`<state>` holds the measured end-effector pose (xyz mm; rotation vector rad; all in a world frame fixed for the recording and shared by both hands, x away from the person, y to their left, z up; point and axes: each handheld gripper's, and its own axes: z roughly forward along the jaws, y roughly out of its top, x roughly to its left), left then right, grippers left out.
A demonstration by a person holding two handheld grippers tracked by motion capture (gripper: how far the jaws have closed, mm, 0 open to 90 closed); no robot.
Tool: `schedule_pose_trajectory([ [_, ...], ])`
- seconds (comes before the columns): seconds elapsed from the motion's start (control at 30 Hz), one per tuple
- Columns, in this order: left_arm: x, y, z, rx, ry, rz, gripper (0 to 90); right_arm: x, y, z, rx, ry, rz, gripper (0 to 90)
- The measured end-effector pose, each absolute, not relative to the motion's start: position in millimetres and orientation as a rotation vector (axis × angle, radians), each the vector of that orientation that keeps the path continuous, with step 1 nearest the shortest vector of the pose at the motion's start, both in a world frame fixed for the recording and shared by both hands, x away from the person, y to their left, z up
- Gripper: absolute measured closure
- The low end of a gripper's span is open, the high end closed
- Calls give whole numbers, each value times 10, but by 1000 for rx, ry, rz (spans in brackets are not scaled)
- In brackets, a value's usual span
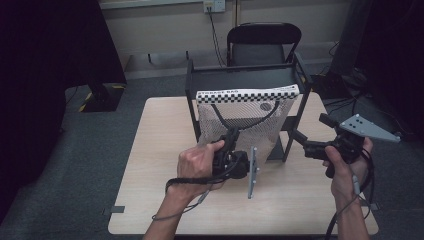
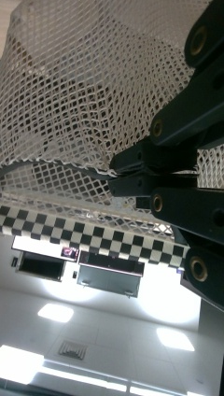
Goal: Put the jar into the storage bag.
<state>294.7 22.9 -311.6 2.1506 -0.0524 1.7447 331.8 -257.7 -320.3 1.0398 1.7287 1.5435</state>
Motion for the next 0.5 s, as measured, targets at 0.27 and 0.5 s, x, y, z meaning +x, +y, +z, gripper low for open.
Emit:
schedule_pose_trajectory([
  [0.27,2969,227,-3139,2184,-43,1685,804,3310,-2585,-3387,1087,1732,1558,0],
  [0.5,3033,250,-3224,2179,24,1647,441,3294,-2586,-3411,1088,1729,1560,0],
])
